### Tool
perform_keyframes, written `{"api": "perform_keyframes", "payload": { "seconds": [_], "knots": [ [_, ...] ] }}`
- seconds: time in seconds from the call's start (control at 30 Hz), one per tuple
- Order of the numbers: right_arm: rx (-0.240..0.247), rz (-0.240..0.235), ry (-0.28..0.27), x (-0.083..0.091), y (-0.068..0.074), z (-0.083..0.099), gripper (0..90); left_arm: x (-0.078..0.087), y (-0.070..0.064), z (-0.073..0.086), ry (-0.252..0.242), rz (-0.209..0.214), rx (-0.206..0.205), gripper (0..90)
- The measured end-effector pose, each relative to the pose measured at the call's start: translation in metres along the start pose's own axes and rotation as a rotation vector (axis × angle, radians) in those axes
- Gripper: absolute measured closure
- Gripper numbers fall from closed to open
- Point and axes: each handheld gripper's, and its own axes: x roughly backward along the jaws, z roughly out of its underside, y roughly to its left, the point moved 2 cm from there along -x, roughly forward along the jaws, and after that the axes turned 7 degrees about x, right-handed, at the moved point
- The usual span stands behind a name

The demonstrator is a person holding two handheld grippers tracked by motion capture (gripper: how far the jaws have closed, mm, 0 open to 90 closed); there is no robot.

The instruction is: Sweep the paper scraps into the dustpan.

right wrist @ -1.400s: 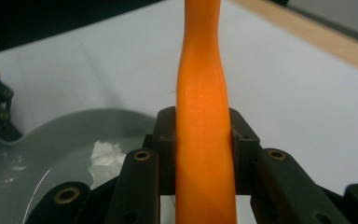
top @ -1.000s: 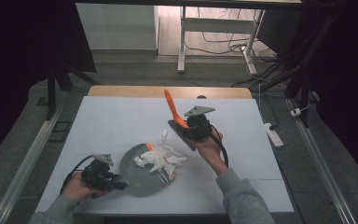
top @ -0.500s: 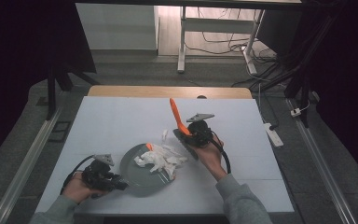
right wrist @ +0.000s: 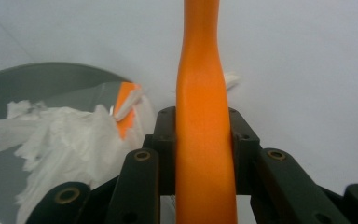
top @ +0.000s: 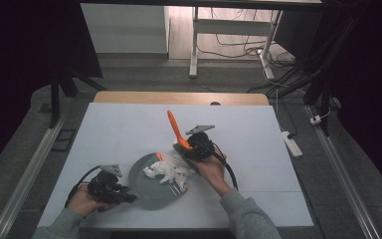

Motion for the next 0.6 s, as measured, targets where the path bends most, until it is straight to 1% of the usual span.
{"api": "perform_keyframes", "payload": {
  "seconds": [0.07, 0.17, 0.3, 0.37, 0.4, 0.43, 0.47, 0.5, 0.53, 0.6],
  "knots": [
    [0.013, -0.008, 0.005, -0.002, 0.007, -0.002, 69.9, 0.000, 0.000, 0.000, -0.003, -0.003, 0.000, 61.4],
    [0.024, -0.044, -0.001, -0.005, 0.019, -0.006, 69.9, -0.001, -0.001, -0.001, -0.006, -0.002, 0.006, 61.4],
    [0.046, -0.104, -0.014, -0.010, 0.041, -0.013, 69.9, -0.001, -0.001, 0.000, -0.005, 0.000, 0.008, 61.4],
    [0.060, -0.134, -0.032, -0.011, 0.051, -0.017, 69.9, -0.001, -0.001, 0.000, -0.005, -0.001, 0.005, 61.4],
    [0.067, -0.160, -0.045, -0.011, 0.053, -0.019, 69.9, -0.001, -0.001, 0.000, -0.004, -0.001, 0.005, 61.4],
    [0.057, -0.188, -0.063, -0.009, 0.055, -0.021, 69.9, -0.001, 0.000, 0.000, -0.004, 0.000, 0.004, 61.4],
    [0.051, -0.200, -0.078, -0.007, 0.055, -0.023, 69.9, -0.001, 0.000, 0.000, -0.003, 0.000, 0.003, 61.4],
    [0.047, -0.194, -0.084, -0.004, 0.054, -0.025, 69.9, -0.001, 0.000, 0.000, -0.003, 0.000, 0.003, 61.4],
    [0.056, -0.183, -0.097, -0.002, 0.052, -0.027, 69.9, -0.001, 0.000, 0.000, -0.004, 0.001, 0.003, 61.4],
    [0.053, -0.166, -0.127, 0.004, 0.043, -0.030, 69.9, -0.001, 0.000, 0.000, -0.003, 0.001, 0.003, 61.4]
  ]
}}
